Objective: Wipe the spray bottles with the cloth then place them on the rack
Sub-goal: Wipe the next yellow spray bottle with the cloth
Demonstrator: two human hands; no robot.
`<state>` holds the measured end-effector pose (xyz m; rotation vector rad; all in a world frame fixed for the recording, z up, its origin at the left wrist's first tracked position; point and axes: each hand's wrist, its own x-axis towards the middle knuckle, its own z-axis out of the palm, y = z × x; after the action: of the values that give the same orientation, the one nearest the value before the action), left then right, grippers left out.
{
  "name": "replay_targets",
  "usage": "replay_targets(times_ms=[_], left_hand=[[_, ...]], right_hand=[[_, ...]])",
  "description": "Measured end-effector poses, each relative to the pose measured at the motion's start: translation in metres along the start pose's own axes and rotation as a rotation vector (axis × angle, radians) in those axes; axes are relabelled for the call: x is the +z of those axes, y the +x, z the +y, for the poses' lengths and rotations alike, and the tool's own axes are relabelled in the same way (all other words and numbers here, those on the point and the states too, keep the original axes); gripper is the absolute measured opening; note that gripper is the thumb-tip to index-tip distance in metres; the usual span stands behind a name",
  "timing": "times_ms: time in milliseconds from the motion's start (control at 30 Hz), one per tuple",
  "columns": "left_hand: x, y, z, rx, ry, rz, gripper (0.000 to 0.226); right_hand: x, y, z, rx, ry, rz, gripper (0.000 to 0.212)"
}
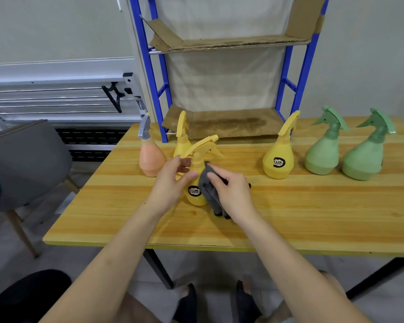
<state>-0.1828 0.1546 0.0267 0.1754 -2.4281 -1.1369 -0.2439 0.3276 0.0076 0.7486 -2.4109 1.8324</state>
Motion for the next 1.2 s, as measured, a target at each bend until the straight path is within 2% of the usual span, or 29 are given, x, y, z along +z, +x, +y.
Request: replay_targets(times_ms=[100,200,400,500,667,900,967,1067,1200], left_hand=[[0.005,0.001,0.000,0.044,0.043,0.020,0.026],[0.006,0.001,-0.002,0.059,0.055,0.020,0.024],[0.002,0.003,-0.002,0.034,0.086,0.013,0.025],[0.001,0.001,0.002,0.025,0.089,0.027,0.027],[0.003,-0.003,0.010,-0.029,0.051,0.062,0.035],[0.010,0.001,0.010,-0.036,-0.006,0.036,0.036],[0.011,0.001,0.008,-0.036,-0.025,0.013,0.037],[0.012,0.000,0.005,-0.040,-0.054,0.011,0.038],[0.014,-0.002,0.000,-0.024,-0.059,0.060,0.035]], right_hand=[[0.004,0.002,-0.013,-0.039,0.089,0.014,0.033],[0.002,-0.002,-0.004,-0.036,0.072,-0.046,0.039],[-0.015,-0.011,0.019,-0.010,-0.091,-0.219,0.053],[-0.016,-0.015,0.024,-0.008,-0.214,-0.179,0.056],[-0.008,-0.015,0.027,0.028,-0.164,-0.041,0.048],[0.000,-0.005,0.006,0.042,0.214,0.020,0.027],[0.001,-0.002,0.002,0.018,0.212,0.017,0.024],[-0.003,-0.004,0.007,0.003,0.182,-0.012,0.033],[-0.015,-0.006,0.030,0.032,-0.055,-0.073,0.030]])
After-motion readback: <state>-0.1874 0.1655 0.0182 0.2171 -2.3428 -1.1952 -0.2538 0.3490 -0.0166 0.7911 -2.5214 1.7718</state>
